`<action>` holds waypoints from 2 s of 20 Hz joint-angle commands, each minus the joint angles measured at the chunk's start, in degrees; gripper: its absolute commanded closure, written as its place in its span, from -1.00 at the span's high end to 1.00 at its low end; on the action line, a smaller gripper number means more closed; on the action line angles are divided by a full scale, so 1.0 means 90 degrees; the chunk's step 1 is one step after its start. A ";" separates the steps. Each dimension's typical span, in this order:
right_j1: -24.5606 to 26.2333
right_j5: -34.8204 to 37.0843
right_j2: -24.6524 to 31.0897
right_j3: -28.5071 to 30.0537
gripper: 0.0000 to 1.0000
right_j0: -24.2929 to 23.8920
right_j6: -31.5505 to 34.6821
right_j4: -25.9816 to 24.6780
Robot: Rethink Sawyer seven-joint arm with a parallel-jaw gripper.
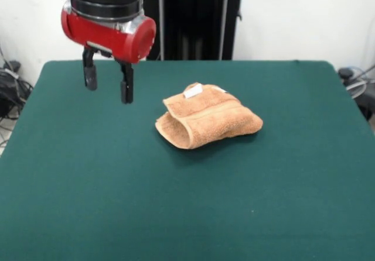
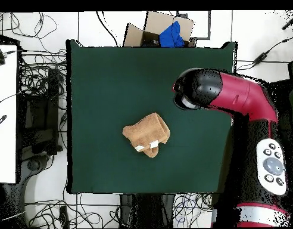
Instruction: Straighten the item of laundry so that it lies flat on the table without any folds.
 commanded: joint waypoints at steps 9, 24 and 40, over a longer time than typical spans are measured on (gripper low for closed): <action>0.0954 0.1552 0.1634 -0.0976 1.00 -0.0239 -0.3795 -0.0574; 0.1543 0.1835 0.2552 -0.0794 1.00 -0.0563 -0.3578 0.1143; 0.1738 0.2168 0.2839 -0.0654 1.00 -0.0654 -0.3346 0.1707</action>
